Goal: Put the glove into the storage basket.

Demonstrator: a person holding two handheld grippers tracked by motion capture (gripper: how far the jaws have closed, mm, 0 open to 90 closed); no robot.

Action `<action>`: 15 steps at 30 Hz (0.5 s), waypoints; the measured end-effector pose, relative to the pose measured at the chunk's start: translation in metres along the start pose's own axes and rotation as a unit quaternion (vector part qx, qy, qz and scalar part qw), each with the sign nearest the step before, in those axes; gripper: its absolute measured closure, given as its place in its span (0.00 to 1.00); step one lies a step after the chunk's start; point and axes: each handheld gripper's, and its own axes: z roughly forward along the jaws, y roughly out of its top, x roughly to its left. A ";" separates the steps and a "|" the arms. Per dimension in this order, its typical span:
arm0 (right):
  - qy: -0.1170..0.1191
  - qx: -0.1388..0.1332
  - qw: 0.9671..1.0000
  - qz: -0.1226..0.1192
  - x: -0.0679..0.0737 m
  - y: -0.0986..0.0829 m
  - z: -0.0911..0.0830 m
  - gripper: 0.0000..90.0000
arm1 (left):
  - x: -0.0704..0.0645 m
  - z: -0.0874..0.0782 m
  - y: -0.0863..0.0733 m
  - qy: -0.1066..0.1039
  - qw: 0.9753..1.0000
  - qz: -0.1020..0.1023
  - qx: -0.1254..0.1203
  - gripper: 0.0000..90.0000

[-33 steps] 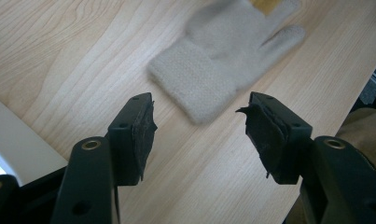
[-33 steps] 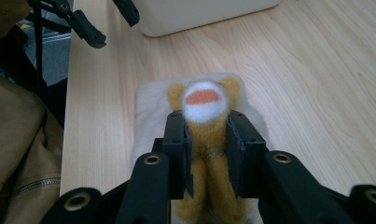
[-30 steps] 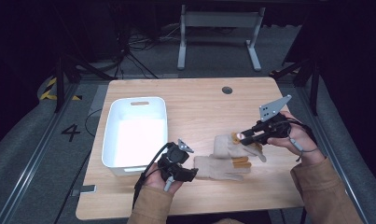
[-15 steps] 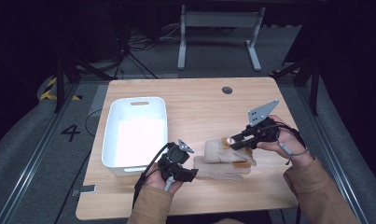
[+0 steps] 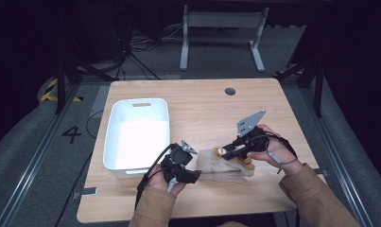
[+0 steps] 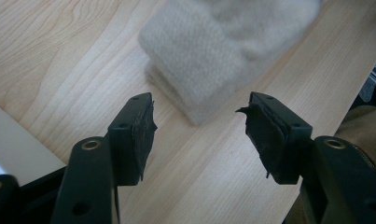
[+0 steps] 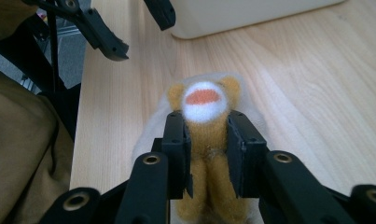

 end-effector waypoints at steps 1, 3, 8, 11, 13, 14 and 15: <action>0.000 0.000 1.000 0.000 0.000 0.000 0.000 0.80 | 0.000 0.000 0.000 -0.001 1.000 0.000 0.001 0.47; 0.003 0.011 1.000 0.001 0.000 -0.001 0.005 0.80 | -0.001 0.001 0.001 -0.001 1.000 0.001 0.001 0.47; 0.009 0.030 1.000 0.006 0.001 -0.003 0.010 0.79 | 0.000 0.002 0.001 -0.002 1.000 0.002 0.002 0.47; 0.009 0.043 0.999 0.008 0.002 -0.005 0.011 0.79 | -0.001 0.003 0.002 -0.003 1.000 0.005 0.004 0.47; 0.008 0.047 0.999 0.009 0.002 -0.007 0.011 0.79 | -0.001 0.004 0.002 -0.004 1.000 0.006 0.004 0.47; 0.007 0.053 0.999 0.010 0.002 -0.008 0.012 0.79 | -0.001 0.005 0.002 -0.004 1.000 0.006 0.005 0.47; 0.007 0.053 0.999 0.010 0.002 -0.008 0.012 0.79 | -0.001 0.005 0.003 -0.004 1.000 0.007 0.005 0.47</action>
